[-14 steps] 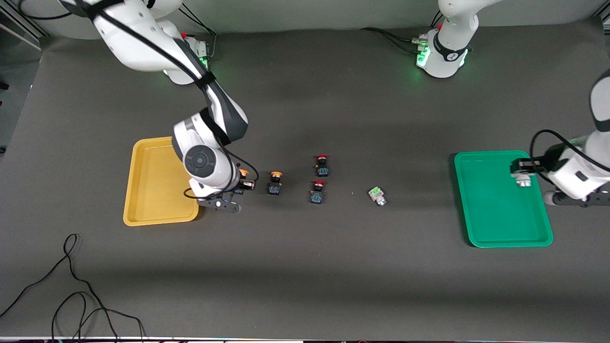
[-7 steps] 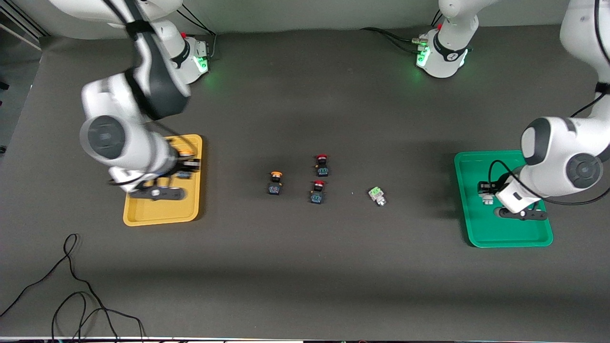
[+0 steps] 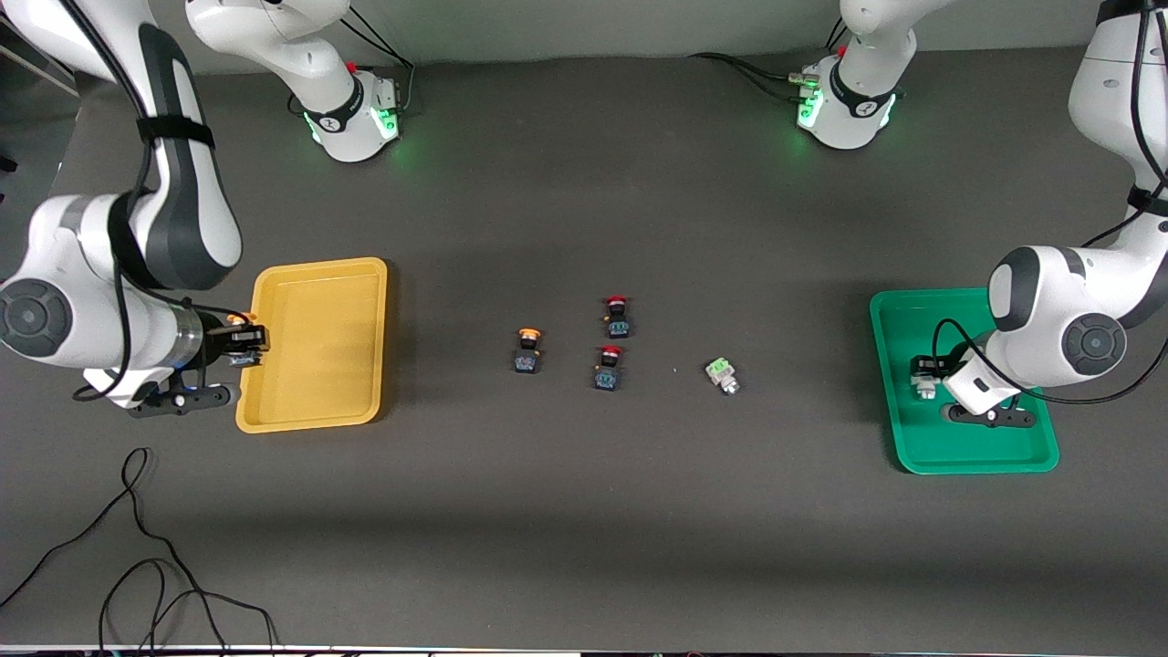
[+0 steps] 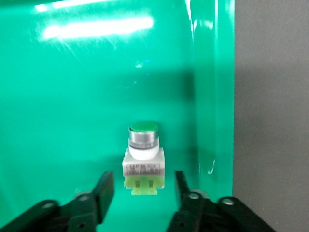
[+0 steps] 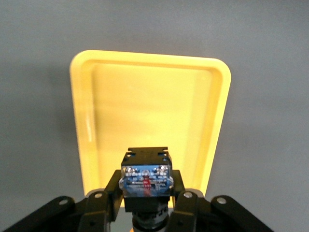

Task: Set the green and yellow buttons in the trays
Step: 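Release the green button in the green tray while the right gripper drops orange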

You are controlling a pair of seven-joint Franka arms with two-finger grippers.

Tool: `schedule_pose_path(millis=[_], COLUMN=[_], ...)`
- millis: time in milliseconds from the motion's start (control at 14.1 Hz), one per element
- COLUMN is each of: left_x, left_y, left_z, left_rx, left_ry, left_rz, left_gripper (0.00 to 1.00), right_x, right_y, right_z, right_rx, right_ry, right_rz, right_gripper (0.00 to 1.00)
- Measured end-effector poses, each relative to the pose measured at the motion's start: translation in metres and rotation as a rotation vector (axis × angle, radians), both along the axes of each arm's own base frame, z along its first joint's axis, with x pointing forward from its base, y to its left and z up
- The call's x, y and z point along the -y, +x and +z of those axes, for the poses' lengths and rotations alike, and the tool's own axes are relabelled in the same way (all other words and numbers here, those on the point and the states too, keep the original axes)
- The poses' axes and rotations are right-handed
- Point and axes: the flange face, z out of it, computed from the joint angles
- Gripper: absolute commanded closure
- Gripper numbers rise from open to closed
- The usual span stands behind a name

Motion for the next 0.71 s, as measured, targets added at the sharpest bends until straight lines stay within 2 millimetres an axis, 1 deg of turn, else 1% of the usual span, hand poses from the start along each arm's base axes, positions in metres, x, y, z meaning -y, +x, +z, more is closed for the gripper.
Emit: schedule_pose_path(millis=[71,142,212,354,425,495,566,637,708], left_x=[-0.002,-0.006,-0.011,-0.018,-0.014,-0.003,0.013,0.035,0.065], left_y=[0.006,0.013,0.022,0.038,0.044,0.047,0.048,0.049,0.049], left_z=[0.01,0.027,0.052,0.122,0.16,0.189,0.208,0.217,0.216], left_rx=[-0.001,-0.014,-0.034,-0.057,-0.052,-0.036,-0.018,-0.007,-0.004], left_ry=[0.007,0.02,0.034,0.06,0.067,0.069,0.067,0.066,0.067], left_rz=[-0.002,-0.002,-0.005,-0.012,-0.015,-0.021,-0.016,0.007,0.044], left_gripper=[0.01,0.0,0.0,0.0,0.0,0.0,0.0,0.0,0.0], right_x=[0.004,0.009,0.011,0.014,0.015,0.016,0.017,0.018,0.019], right_y=[0.0,-0.001,-0.002,-0.006,-0.008,-0.01,-0.012,-0.014,-0.016], right_z=[-0.021,-0.044,-0.065,-0.103,-0.118,-0.128,-0.137,-0.144,-0.151], right_rx=[-0.005,-0.008,-0.01,-0.017,-0.014,-0.009,-0.006,-0.006,-0.01], right_ry=[-0.003,0.007,0.021,0.02,0.014,0.009,0.005,0.001,-0.002], right_rz=[-0.007,-0.021,-0.035,-0.047,-0.048,-0.048,-0.048,-0.048,-0.048], right_gripper=[1.0,1.0,1.0,1.0,1.0,1.0,1.0,1.0,1.0])
